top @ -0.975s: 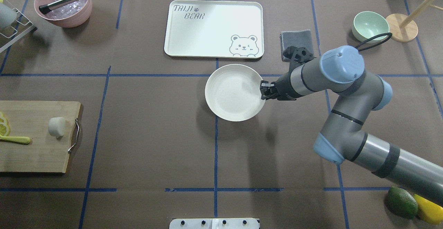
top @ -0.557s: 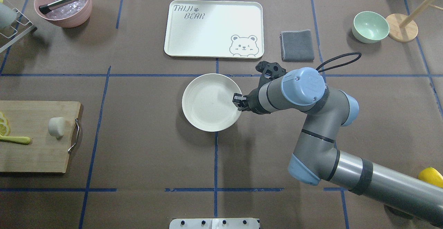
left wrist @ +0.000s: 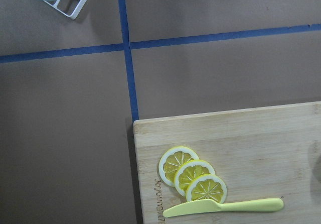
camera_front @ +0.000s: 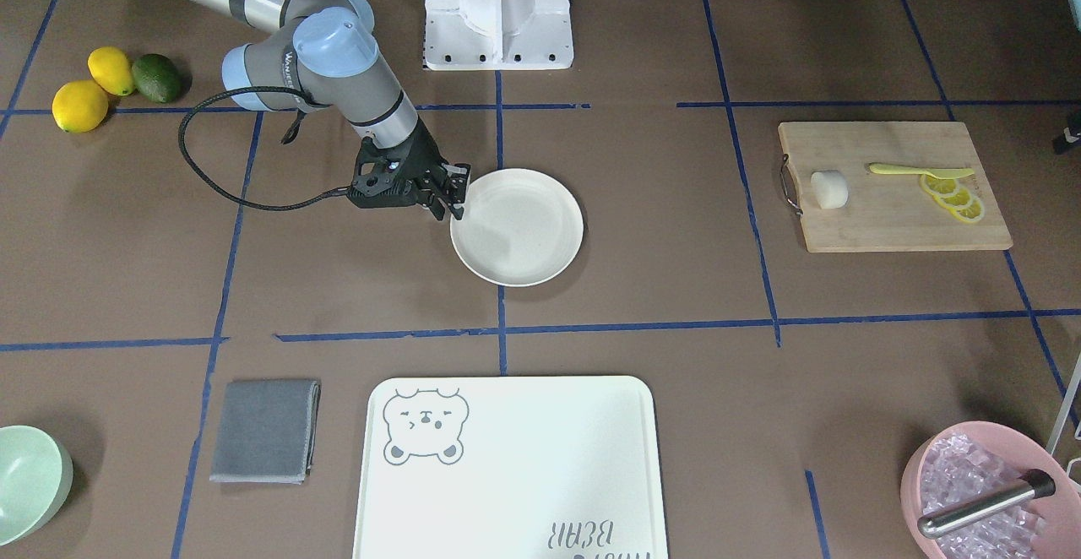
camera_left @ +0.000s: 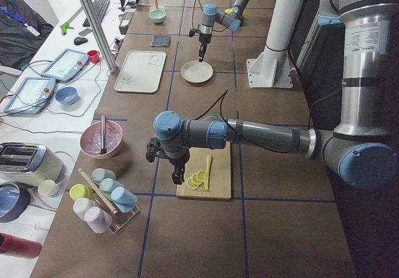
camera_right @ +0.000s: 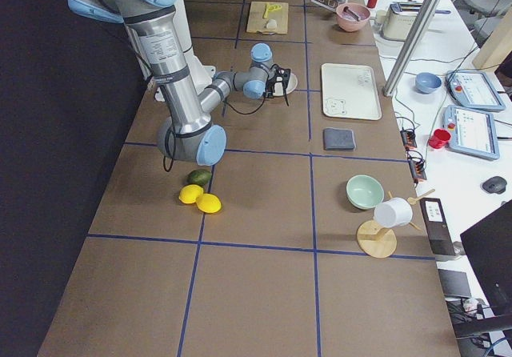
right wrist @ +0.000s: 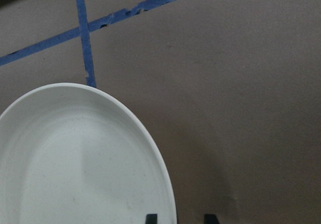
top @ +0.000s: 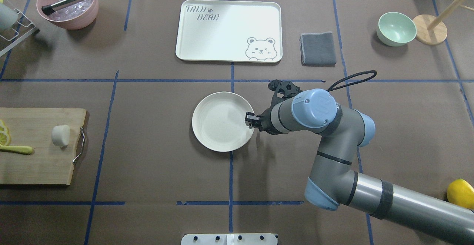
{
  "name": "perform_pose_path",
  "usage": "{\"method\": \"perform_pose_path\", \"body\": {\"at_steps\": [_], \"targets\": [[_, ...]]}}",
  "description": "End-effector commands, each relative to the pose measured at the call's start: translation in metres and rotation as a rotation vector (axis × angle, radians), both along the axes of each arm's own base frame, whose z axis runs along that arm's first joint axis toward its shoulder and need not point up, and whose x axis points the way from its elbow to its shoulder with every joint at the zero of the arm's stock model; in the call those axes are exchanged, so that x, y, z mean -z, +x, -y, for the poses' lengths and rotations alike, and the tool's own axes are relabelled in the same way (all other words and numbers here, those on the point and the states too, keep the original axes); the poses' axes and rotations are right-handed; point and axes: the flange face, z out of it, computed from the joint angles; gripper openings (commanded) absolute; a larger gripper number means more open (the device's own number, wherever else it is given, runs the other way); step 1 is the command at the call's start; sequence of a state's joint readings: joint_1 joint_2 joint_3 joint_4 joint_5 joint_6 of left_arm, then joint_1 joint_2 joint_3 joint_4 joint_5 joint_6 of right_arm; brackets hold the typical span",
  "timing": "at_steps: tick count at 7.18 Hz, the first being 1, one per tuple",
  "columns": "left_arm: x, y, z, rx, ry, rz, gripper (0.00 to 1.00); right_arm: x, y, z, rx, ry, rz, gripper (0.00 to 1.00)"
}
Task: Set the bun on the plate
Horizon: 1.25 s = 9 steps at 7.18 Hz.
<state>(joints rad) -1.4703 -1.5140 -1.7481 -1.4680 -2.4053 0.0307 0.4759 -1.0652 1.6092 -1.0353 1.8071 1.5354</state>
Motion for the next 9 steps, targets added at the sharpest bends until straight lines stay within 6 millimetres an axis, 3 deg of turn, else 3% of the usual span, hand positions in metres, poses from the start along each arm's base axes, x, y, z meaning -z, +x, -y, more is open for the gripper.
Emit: {"method": "perform_pose_path", "body": {"at_steps": [1, 2, 3, 5, 7, 9], "targets": [[0.002, 0.0, 0.0, -0.001, 0.004, 0.0, 1.0, 0.005, 0.033, 0.034, -0.003, -0.056, -0.049, 1.0], [0.006, 0.0, 0.0, -0.001, 0.011, -0.001, 1.0, 0.007, 0.068, 0.058, 0.029, -0.056, -0.086, 1.0], [0.007, 0.0, 0.0, -0.001, 0.014, -0.001, 1.0, 0.002, 0.116, 0.088, 0.108, -0.018, -0.156, 1.0], [0.017, 0.001, 0.003, 0.0, 0.032, -0.002, 1.0, -0.017, 0.207, 0.129, 0.192, 0.082, -0.294, 1.0], [0.029, 0.002, 0.013, 0.008, 0.046, -0.001, 1.0, -0.085, 0.321, 0.15, 0.264, 0.148, -0.326, 1.0], [0.025, 0.002, 0.015, 0.005, 0.057, 0.001, 1.0, -0.169, 0.423, 0.139, 0.355, 0.244, -0.368, 1.0]]}}
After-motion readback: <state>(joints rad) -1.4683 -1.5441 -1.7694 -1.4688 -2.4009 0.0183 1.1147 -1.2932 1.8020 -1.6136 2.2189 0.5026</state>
